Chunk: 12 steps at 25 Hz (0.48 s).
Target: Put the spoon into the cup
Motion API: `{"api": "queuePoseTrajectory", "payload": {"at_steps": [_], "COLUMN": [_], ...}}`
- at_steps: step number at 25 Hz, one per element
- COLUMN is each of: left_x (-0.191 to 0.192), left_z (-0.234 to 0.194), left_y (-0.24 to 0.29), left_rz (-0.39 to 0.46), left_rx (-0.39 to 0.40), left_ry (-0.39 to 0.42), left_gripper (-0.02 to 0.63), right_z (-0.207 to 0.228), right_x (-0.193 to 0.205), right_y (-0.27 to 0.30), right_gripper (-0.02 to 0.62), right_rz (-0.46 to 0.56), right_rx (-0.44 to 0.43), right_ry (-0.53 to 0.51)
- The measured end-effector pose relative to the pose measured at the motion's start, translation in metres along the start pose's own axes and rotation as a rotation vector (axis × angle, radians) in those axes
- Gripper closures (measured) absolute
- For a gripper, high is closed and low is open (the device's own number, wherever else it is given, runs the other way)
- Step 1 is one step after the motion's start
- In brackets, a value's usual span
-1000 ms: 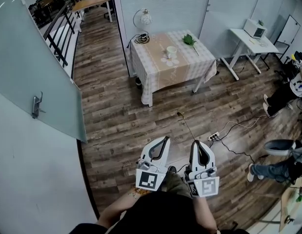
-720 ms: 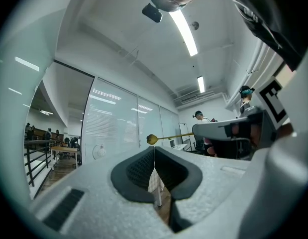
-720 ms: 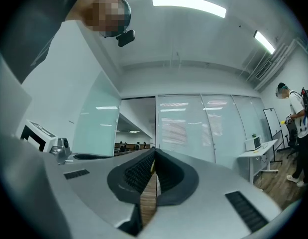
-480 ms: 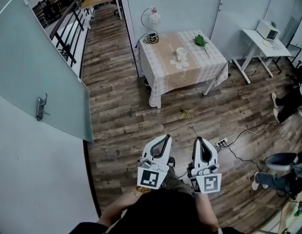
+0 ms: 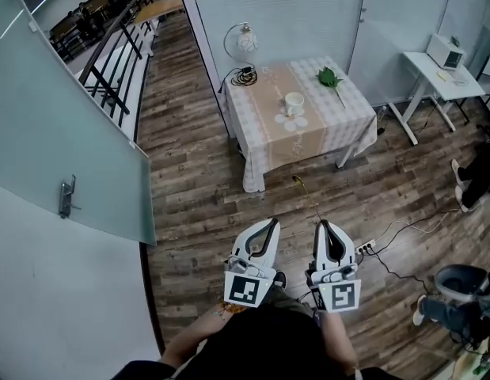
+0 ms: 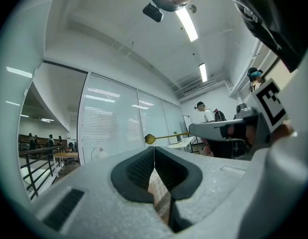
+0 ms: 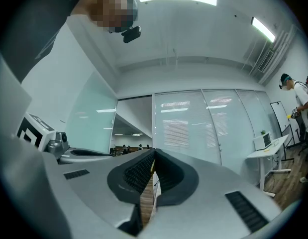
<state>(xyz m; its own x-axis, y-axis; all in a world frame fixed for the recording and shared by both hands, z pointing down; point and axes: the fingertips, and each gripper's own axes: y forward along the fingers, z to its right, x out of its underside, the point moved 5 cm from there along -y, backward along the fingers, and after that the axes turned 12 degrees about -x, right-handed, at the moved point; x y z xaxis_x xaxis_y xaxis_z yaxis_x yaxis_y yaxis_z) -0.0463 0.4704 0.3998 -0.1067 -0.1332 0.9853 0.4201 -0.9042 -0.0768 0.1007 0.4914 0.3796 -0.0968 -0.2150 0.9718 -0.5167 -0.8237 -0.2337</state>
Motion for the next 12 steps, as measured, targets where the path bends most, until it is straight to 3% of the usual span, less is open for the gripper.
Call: {"api": "queuePoseTrajectory", "payload": {"at_steps": [4,12], "left_x": [0.005,0.031], "left_z": [0.001,-0.024], "left_y": [0.035,0.102], "left_rz": [0.021,-0.019], "left_rx": [-0.013,-0.036], "left_ry": [0.017,-0.035], "left_gripper": [0.589,0.589], "right_z": [0.035,0.083], "right_x": [0.017,0.043], "right_y": [0.017,0.069], "right_gripper": [0.588,0.588], "right_rz": [-0.023,-0.073], "right_rx": [-0.003,0.003], "right_ry": [0.003,0.007]}}
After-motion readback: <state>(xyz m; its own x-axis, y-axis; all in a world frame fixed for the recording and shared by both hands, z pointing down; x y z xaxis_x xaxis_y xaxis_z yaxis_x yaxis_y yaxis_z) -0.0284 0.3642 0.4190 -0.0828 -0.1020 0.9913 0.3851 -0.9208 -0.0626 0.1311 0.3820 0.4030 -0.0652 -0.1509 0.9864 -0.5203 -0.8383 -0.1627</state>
